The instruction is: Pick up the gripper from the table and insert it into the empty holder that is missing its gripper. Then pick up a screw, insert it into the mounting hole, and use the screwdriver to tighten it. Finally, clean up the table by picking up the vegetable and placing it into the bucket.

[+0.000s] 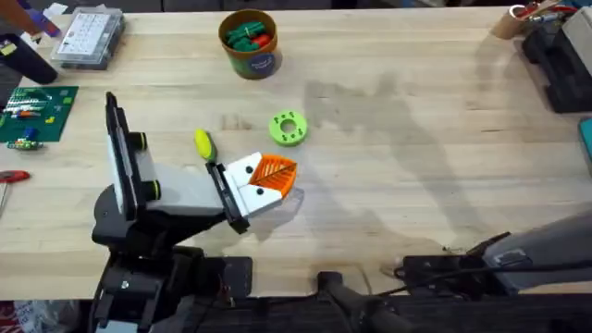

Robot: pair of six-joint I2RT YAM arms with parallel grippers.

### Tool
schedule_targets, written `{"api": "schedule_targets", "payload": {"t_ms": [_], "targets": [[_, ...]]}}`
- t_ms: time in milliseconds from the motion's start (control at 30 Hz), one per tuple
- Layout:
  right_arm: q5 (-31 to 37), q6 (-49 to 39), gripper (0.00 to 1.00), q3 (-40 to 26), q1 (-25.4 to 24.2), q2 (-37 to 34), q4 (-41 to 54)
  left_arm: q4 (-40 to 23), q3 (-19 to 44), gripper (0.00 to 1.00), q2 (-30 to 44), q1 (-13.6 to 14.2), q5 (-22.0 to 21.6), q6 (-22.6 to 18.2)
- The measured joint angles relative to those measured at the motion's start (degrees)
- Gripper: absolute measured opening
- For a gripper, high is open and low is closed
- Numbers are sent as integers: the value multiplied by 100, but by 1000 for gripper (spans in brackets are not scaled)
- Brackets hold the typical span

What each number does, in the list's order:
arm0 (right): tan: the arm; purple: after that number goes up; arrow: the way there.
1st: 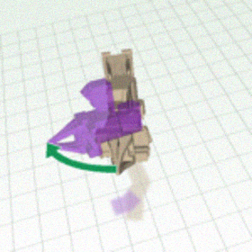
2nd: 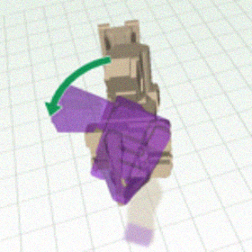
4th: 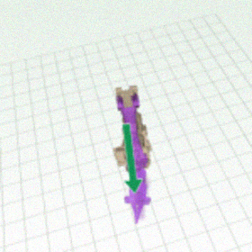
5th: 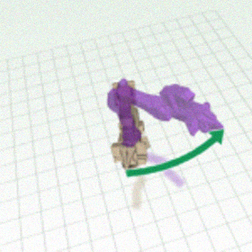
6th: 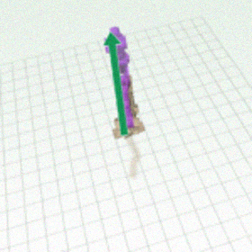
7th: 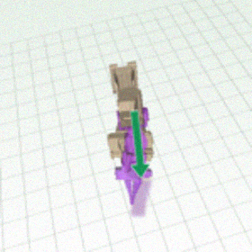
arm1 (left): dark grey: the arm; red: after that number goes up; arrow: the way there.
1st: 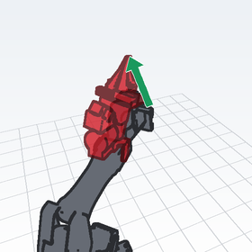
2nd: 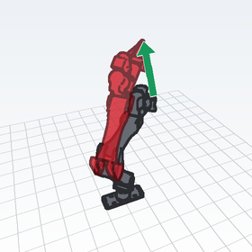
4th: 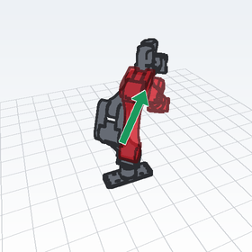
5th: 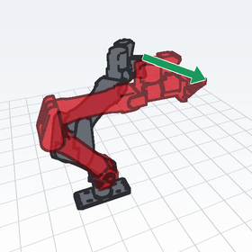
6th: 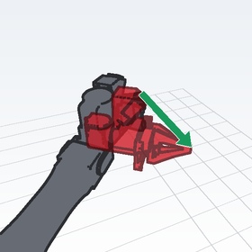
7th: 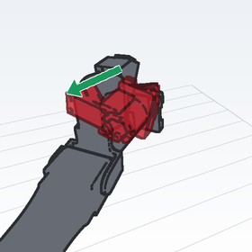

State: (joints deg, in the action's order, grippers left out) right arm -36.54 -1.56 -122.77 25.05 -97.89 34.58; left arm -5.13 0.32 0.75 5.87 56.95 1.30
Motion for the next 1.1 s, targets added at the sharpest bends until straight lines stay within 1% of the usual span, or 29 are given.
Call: {"api": "schedule_targets", "payload": {"t_ms": [100,233,400,533,667,767,900,1100], "targets": [[-36,8,22,401,187,0,-607,0,2,5,0,0,0,0],[-267,126,22,901,345,0,-1430,0,0,5,-2,0,-2,2],[-651,548,21,1603,370,2,-2738,2,1,5,-1,0,-4,0],[-937,863,21,2230,367,1,-3608,2,0,5,-1,0,-7,0],[-1092,1015,21,2673,409,74,-3759,2,0,5,0,0,-17,0],[-1133,1013,21,2982,456,272,-3759,2,1,5,0,0,-20,0],[-1179,990,21,3390,496,721,-3934,2,0,5,-2,0,-20,0],[-1262,963,20,4323,507,1581,-4807,2,1,5,-2,0,-20,0]]}}
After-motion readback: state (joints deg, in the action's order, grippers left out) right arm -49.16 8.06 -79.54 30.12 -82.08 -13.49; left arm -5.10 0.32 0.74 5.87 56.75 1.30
